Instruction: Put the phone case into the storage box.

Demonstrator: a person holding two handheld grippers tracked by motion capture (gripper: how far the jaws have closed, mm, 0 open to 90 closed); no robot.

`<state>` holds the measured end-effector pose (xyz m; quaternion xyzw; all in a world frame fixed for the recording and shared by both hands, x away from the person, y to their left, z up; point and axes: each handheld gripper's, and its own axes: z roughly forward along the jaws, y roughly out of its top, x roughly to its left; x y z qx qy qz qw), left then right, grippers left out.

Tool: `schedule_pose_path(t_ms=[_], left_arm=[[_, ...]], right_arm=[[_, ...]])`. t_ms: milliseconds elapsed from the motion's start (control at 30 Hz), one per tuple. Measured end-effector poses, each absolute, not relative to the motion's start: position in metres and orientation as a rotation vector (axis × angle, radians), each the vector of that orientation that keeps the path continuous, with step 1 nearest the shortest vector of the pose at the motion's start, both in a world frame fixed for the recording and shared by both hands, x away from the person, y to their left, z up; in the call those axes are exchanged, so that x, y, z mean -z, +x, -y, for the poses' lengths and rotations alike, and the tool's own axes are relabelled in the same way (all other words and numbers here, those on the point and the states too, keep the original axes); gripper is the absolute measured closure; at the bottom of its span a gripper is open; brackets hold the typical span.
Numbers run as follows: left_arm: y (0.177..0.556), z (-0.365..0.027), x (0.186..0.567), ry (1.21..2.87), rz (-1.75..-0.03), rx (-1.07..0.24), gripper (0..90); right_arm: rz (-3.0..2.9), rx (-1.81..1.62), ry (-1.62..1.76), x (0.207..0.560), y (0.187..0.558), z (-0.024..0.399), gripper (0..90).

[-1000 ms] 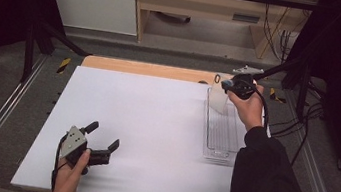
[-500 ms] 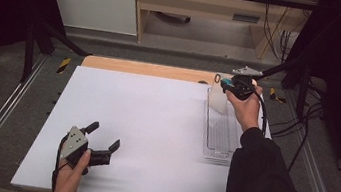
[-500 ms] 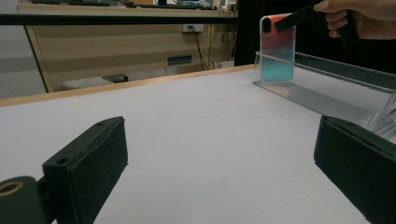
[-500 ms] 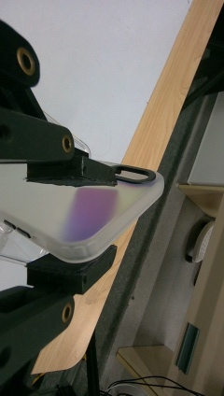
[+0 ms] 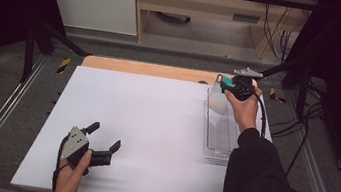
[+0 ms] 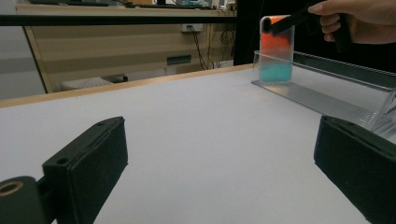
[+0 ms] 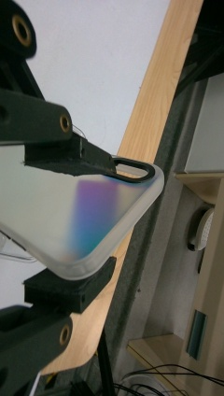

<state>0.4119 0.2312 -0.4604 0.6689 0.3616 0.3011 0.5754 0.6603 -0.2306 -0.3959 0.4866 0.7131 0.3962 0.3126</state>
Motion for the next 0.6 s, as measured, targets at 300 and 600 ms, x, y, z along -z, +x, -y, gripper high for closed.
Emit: schedule_pose_path(t_ms=[300, 600], left_arm=[[0.412, -0.23, 0.461, 1.57, -0.845, -0.702, 2.3], [0.412, -0.23, 0.461, 1.569, -0.847, -0.7, 2.3]], right_arm=[[-1.848, -1.091, 1.337, 0.4, 0.665, 0.231, 33.2], [-1.791, -1.149, 1.353, 0.406, 0.672, 0.224, 17.3]])
